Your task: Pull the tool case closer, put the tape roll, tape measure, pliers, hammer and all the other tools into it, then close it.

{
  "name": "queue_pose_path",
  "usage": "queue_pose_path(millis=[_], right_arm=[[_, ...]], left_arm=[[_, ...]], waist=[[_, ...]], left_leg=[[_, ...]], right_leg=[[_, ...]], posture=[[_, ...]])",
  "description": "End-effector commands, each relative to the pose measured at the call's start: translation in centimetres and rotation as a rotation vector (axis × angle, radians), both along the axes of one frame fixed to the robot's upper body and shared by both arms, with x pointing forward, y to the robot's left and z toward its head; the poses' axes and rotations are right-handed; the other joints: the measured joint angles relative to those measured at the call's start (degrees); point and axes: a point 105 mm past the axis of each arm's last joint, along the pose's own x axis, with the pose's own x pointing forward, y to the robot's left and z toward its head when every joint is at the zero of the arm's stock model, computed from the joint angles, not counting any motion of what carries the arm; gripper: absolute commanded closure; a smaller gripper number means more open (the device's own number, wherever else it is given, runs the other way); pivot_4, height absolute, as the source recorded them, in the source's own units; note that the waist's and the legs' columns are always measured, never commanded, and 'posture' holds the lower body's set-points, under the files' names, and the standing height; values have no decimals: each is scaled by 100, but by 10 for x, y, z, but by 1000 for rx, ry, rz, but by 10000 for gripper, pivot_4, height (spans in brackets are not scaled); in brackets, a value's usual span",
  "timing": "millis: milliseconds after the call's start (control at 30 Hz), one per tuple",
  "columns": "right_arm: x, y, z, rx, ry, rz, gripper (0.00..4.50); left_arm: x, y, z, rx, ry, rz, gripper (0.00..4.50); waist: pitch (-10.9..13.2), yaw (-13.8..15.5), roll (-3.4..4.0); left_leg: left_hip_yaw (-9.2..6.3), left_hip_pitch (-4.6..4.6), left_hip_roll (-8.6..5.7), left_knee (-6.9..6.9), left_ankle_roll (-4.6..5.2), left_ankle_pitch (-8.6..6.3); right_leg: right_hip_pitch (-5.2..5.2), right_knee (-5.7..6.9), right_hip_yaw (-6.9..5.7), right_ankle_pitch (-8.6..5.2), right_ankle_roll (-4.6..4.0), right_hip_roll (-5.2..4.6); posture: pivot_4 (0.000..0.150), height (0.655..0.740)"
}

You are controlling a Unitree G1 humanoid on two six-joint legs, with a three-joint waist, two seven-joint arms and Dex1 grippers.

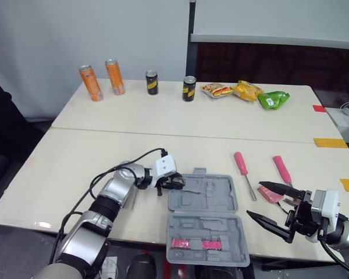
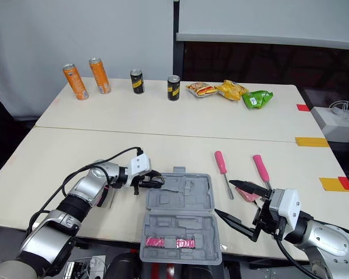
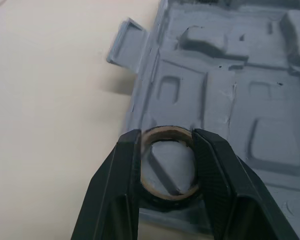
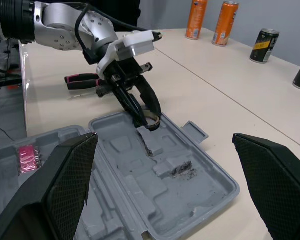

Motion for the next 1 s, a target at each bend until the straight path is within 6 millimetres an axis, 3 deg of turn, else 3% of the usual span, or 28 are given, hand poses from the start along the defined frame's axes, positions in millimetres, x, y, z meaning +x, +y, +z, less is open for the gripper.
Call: queue_pose_path(millis=[33,133,233,400,600,733,833,867,1000], right_arm=[[-1,2,8,-1,-39,6,0],[-1,2,7,-2,-34,10,0],[-1,4,7,-2,-31,17,0],[6,8,12,71,-43,-14,0],[29,12,20,186,-99,-162,0],[49,19,25,240,-102,-235,0],[55,15,19,245,-64,-248,0],[55,7,14,245,-49,-283,0],[38,-22,-3,172,-25,-326,0]], left_arm=[[-3,9,-20,109,-5,-22,28076],[-3,13,-30,137,8,-3,28076],[-2,9,-21,66,28,7,28076],[5,12,34,-220,48,93,28076],[-3,39,80,-486,-53,296,28076],[-21,68,78,-533,-55,429,28076],[-46,92,70,-582,-38,486,28076],[-56,100,68,-606,-24,495,22847],[-94,132,45,-585,23,598,9775]], waist=[[-5,4,1],[-27,0,1],[-43,-3,1],[-38,-33,-4],[-38,-107,-2],[-36,-225,-1],[-34,-272,2],[-34,-282,1],[-33,-258,0]], left_leg=[[0,1,0,0,0,0],[1,12,0,0,0,0],[1,21,0,0,-1,0],[3,19,0,0,-4,1],[3,2,1,-2,-3,1],[7,-2,4,-7,-3,0],[4,2,6,-8,-5,0],[5,3,6,-9,-7,-1],[5,4,4,-23,-13,-6]], right_leg=[[1,0,0,0,0,0],[11,0,1,0,1,0],[17,3,2,0,1,0],[11,9,4,1,0,0],[-5,0,0,-1,-1,-1],[-6,-1,1,-3,-1,2],[-4,1,-1,-4,-1,5],[-4,-2,-1,-4,0,5],[-5,-33,-3,-6,3,5]], posture=[[1500,7400],[1500,7400],[1500,7400],[1500,7400],[1500,7400],[1500,7400],[1500,7400],[1500,7400],[1500,7400]])
